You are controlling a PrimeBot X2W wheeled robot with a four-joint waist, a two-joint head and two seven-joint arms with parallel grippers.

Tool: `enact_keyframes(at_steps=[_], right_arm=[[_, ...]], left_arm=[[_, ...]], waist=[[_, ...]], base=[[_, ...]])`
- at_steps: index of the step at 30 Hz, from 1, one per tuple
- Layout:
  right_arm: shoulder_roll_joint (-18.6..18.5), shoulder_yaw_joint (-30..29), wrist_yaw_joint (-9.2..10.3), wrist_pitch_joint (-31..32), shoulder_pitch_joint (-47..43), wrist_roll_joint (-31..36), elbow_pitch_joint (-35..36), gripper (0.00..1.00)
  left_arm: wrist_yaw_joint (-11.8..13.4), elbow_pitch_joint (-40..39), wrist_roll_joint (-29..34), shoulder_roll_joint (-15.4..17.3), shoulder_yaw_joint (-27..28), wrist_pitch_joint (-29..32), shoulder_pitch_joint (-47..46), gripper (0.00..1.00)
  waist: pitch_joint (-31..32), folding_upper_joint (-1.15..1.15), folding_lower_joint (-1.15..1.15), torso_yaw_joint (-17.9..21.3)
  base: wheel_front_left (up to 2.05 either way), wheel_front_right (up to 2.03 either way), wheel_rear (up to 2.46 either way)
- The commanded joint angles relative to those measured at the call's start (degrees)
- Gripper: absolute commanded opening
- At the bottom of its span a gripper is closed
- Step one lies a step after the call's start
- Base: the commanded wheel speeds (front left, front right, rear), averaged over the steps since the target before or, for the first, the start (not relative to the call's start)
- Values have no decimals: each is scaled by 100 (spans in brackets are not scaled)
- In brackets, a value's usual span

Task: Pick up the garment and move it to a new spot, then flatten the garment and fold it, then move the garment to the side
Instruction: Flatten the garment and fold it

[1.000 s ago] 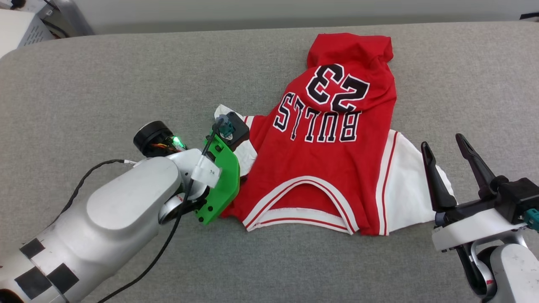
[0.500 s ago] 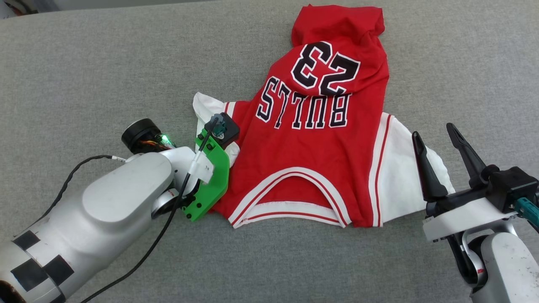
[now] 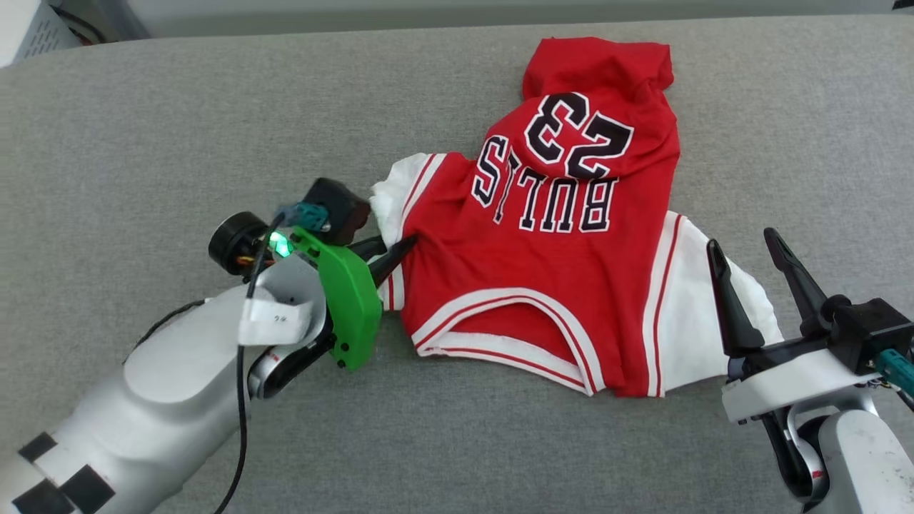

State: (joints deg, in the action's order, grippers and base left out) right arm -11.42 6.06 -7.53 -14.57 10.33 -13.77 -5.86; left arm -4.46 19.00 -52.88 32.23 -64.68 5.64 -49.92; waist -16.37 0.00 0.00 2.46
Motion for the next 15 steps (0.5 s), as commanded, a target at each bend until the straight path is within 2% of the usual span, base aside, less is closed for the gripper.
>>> enact_keyframes(at_steps=[1, 7, 8, 12, 15], right_arm=[[18, -11, 4, -41, -90, -20, -14, 100], [13, -87, 4, -42, -213, -27, -19, 100], [-5, -86, 4, -42, -220, -30, -15, 100], [-29, -124, 4, -42, -251, -32, 15, 100], [-43, -132, 4, -42, -274, -34, 31, 100]], left_arm=[[145, -70, -99, 70, 137, -249, 224, 0], [695, -337, -636, 155, 753, -1418, 1191, 0], [912, -299, -859, 145, 1047, -1816, 1598, 0], [1007, -192, -1157, -4, 1652, -2036, 2106, 0], [1022, 40, -1107, -166, 2273, -2059, 2438, 0]], waist=[[162, 0, 0, -167], [281, 0, 0, -385], [285, 0, 0, -433], [283, 0, 0, -504], [275, 0, 0, -526]], base=[[0, 0, 0], [0, 0, 0], [0, 0, 0], [0, 0, 0], [0, 0, 0]])
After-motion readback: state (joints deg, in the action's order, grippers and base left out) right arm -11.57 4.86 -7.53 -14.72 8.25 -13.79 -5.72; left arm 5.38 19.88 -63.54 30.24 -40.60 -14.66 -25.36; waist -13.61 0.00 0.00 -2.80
